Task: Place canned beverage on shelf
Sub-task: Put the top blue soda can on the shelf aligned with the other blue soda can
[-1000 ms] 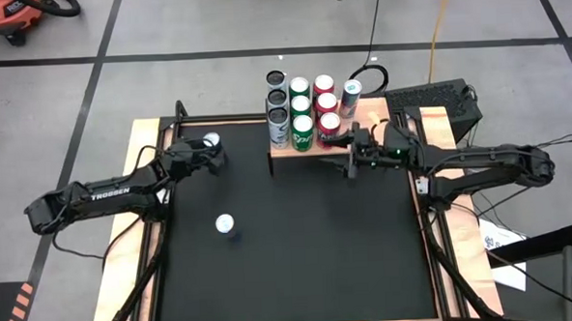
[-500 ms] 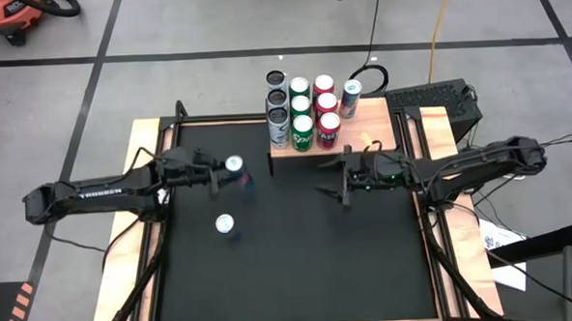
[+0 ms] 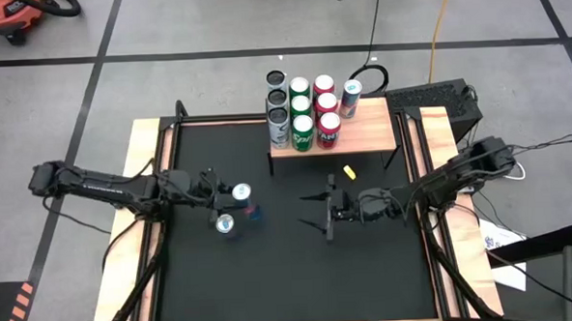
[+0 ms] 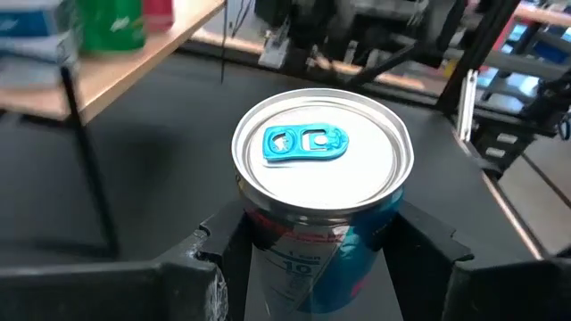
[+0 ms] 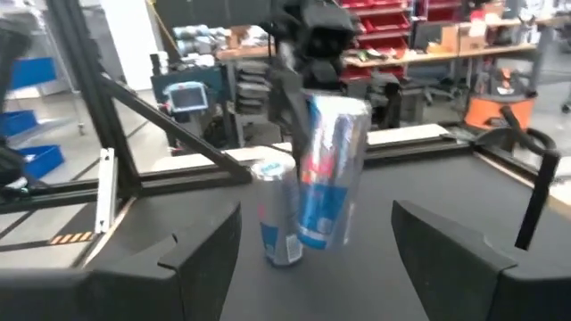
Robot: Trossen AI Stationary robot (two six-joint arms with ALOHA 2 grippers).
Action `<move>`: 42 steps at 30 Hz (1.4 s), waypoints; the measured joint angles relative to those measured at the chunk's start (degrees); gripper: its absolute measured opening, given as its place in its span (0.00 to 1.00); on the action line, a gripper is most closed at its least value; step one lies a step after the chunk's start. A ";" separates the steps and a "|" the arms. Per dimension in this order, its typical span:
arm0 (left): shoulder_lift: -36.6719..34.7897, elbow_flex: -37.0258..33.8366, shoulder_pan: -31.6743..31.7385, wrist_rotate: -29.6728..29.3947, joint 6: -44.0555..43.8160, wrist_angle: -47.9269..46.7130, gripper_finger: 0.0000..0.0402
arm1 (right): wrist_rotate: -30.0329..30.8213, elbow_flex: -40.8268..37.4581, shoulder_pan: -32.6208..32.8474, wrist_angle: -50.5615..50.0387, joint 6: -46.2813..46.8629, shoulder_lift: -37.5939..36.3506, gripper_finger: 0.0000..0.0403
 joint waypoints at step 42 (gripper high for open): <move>40.83 19.42 -5.38 -6.20 10.74 26.01 0.50 | 2.76 0.00 -0.39 8.18 2.96 12.33 0.78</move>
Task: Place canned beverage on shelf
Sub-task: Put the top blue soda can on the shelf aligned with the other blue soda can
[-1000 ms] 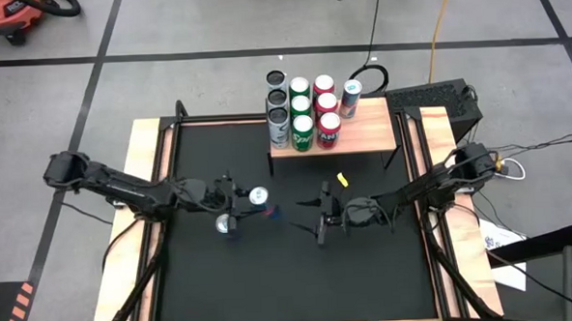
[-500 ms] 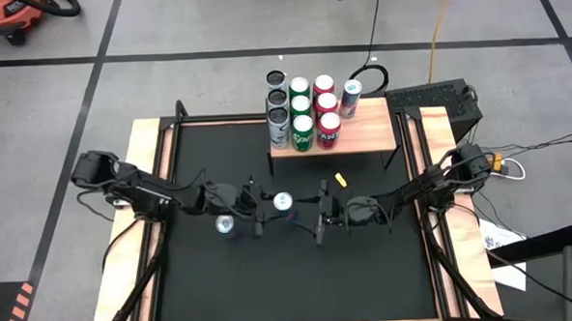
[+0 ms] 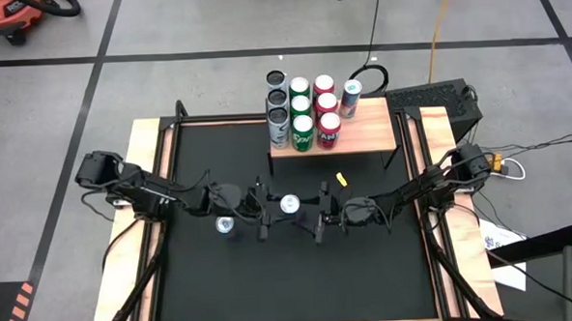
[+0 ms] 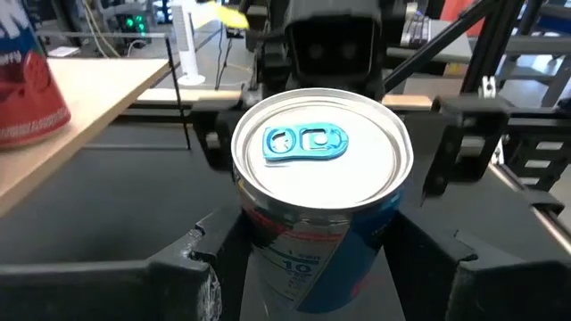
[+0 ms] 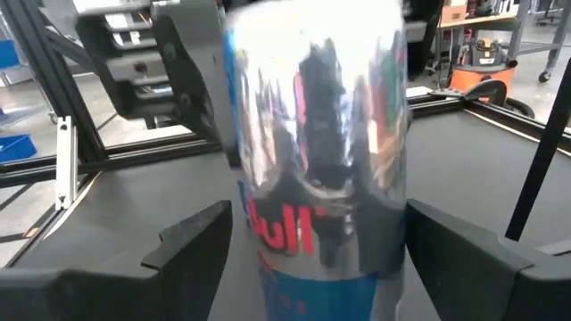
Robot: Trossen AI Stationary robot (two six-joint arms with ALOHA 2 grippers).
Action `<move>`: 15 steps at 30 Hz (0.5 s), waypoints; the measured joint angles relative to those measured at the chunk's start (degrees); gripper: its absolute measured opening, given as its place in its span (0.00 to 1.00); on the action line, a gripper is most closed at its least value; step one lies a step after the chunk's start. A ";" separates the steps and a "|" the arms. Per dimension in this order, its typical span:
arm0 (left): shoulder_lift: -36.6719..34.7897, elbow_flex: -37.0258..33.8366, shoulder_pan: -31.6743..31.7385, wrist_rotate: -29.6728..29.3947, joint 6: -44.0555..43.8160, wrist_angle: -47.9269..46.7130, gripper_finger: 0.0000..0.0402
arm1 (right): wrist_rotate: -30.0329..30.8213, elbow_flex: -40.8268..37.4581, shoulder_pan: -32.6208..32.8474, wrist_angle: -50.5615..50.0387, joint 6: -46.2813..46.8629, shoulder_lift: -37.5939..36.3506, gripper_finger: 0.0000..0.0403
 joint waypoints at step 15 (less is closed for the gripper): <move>0.00 0.71 0.07 0.83 -0.36 0.01 0.50 | 2.52 0.00 0.04 0.24 0.39 0.00 0.54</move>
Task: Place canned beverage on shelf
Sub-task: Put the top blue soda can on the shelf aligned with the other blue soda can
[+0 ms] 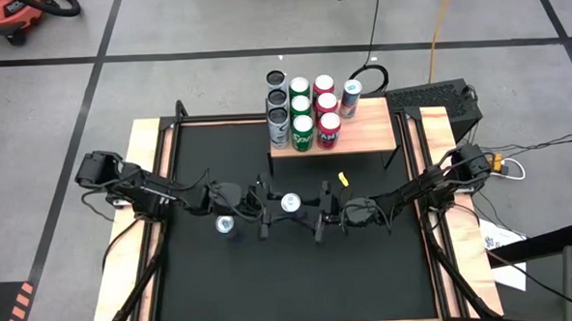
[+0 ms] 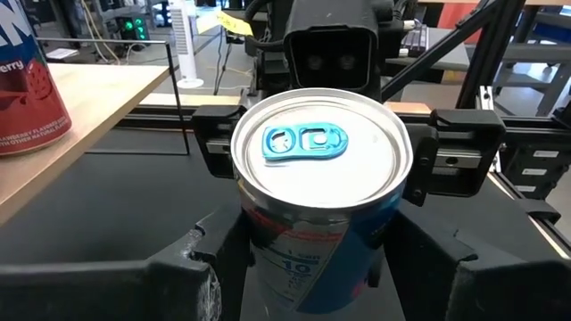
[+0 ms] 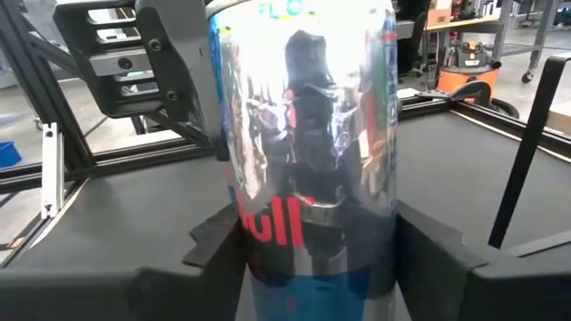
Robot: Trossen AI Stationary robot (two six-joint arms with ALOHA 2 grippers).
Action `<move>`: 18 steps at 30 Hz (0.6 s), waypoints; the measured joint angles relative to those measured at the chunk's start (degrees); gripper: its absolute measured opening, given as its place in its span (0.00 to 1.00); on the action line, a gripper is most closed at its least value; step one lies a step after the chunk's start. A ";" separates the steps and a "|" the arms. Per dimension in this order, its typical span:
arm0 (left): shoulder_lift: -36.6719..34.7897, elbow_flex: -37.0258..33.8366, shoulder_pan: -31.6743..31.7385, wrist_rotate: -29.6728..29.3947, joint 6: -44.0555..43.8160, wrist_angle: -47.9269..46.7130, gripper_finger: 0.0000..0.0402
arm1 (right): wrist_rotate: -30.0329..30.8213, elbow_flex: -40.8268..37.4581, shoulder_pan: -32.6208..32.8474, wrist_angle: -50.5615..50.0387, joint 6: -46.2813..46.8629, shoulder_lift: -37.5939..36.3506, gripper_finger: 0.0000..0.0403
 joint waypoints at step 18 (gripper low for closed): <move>-8.21 -0.07 -0.20 -3.42 1.80 -9.83 0.50 | 2.49 -16.07 -1.09 7.40 -10.86 -24.35 0.54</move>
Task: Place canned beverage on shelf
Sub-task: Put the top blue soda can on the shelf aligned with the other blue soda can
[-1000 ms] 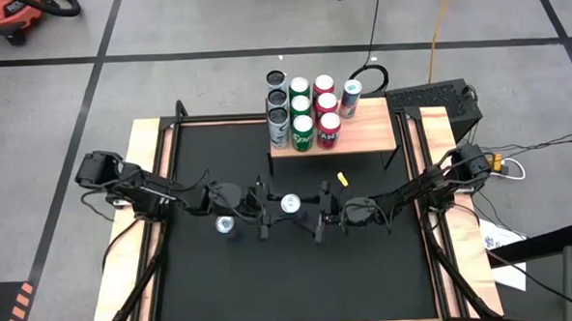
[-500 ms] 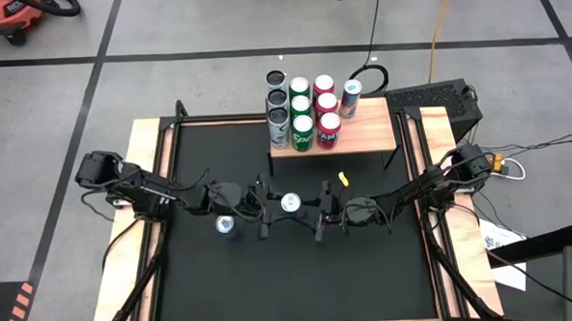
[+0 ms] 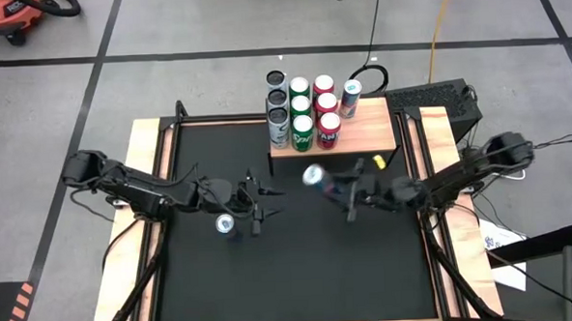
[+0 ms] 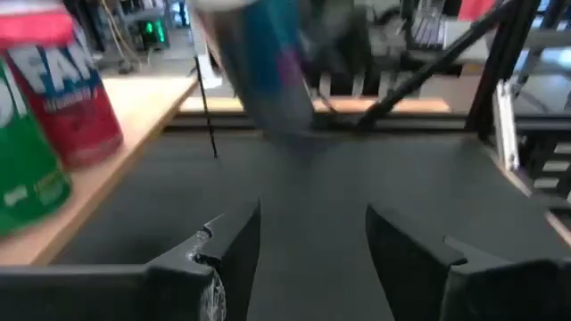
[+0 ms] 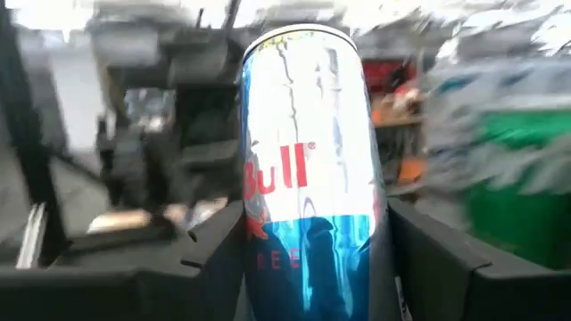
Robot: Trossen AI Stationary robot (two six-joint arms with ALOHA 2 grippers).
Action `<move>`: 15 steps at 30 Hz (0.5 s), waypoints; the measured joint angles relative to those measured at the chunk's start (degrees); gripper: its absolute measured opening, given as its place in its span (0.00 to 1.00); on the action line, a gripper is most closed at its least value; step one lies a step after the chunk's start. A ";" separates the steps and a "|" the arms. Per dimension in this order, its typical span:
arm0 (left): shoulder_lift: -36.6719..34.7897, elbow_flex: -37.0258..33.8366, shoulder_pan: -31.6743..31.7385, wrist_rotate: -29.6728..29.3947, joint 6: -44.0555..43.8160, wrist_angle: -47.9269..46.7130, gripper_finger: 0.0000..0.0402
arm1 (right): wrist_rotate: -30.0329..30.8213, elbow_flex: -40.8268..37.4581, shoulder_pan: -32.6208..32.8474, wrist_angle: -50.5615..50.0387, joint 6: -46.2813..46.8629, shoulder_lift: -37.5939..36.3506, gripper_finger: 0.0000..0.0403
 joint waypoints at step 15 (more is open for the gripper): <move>2.86 -0.03 1.37 -1.21 1.31 6.90 0.50 | -11.18 -6.15 -1.29 7.42 1.54 -2.83 0.55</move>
